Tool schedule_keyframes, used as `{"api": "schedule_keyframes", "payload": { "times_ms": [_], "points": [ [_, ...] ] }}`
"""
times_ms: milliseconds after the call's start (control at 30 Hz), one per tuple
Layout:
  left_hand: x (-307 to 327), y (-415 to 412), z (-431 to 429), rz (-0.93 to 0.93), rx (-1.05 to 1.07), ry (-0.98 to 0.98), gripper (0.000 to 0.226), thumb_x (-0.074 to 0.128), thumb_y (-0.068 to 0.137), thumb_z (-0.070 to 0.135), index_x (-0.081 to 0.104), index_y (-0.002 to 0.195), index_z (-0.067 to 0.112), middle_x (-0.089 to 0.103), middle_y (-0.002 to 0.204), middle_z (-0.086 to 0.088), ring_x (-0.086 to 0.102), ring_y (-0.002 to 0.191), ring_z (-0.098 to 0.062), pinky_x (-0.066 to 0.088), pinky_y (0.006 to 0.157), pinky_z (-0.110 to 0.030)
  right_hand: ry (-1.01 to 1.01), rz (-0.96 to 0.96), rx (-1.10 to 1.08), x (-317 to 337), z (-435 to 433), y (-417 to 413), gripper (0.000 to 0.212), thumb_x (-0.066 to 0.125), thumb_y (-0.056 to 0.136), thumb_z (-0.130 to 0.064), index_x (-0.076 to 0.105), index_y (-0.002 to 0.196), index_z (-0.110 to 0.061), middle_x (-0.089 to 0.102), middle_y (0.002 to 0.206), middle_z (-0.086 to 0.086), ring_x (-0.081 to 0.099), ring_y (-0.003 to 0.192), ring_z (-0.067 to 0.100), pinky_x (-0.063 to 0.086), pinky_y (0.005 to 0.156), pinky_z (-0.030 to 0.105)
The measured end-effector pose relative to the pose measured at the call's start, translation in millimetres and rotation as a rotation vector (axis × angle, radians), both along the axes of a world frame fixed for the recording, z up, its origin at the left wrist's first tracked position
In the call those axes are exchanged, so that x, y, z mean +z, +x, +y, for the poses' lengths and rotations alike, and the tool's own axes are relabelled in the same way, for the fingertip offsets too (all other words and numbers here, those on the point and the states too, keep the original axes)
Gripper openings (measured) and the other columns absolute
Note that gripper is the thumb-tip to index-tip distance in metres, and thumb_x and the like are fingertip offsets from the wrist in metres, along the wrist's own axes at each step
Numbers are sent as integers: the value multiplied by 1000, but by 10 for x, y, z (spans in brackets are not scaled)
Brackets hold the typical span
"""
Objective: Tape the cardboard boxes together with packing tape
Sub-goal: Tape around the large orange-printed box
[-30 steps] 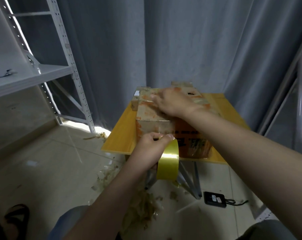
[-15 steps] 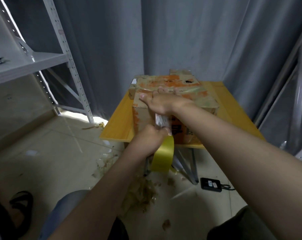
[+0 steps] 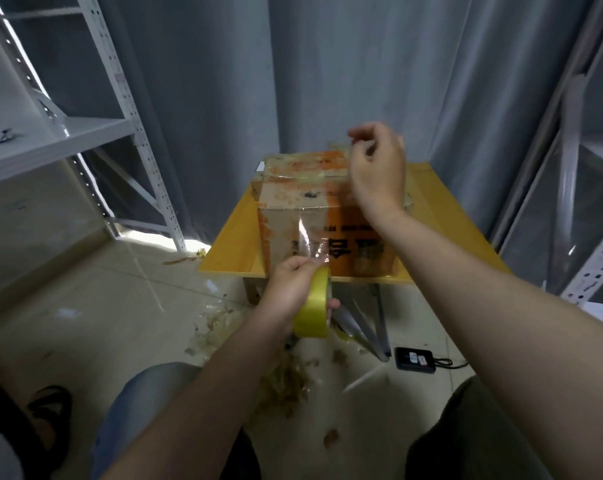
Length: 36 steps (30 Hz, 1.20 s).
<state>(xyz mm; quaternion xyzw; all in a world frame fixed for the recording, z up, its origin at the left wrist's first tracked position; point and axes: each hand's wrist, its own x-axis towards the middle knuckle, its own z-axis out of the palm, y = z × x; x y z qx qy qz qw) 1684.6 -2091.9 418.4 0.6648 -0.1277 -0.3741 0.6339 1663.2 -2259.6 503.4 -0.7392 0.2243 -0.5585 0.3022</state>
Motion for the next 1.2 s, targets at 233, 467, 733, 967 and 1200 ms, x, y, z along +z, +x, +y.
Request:
{"api": "schedule_keyframes", "payload": {
  "times_ms": [233, 467, 733, 967, 1200],
  "points": [
    [33, -88, -49, 35, 32, -35, 20, 52, 109, 22, 58, 126, 15, 79, 86, -15, 72, 58, -32, 54, 47, -33, 503, 461, -323, -611, -880, -994, 17, 50, 100, -11, 66, 94, -6, 67, 107, 20, 64, 104, 37, 45, 76, 33],
    [62, -107, -92, 22, 27, 0, 26, 48, 111, 23, 52, 134, 11, 80, 91, -17, 75, 62, -31, 57, 47, -35, 325, 1197, -314, -863, -822, -1253, 35, 73, 94, -35, 54, 75, -13, 58, 77, 8, 60, 82, 32, 40, 68, 37],
    [32, -87, -94, 24, 38, -10, 24, 47, 111, 23, 51, 131, 10, 79, 91, -19, 75, 60, -31, 59, 48, -36, 336, 1191, -386, -862, -846, -1296, 44, 75, 92, -45, 52, 74, -12, 62, 89, 11, 59, 83, 31, 39, 59, 33],
    [50, -91, -105, 75, 19, -11, 28, 48, 110, 25, 49, 135, 12, 79, 92, -19, 76, 63, -33, 59, 49, -39, 745, 181, -46, -504, -828, -1073, 27, 74, 94, -26, 70, 77, -6, 77, 94, 18, 54, 45, 22, 59, 55, 38],
    [25, -64, -39, 68, 25, -43, 19, 48, 110, 26, 52, 125, 15, 79, 91, -20, 75, 61, -33, 57, 47, -36, 524, 395, 688, -101, -522, -947, 26, 94, 68, -32, 81, 80, -13, 71, 74, 2, 52, 48, 13, 47, 39, 26]
  ]
}}
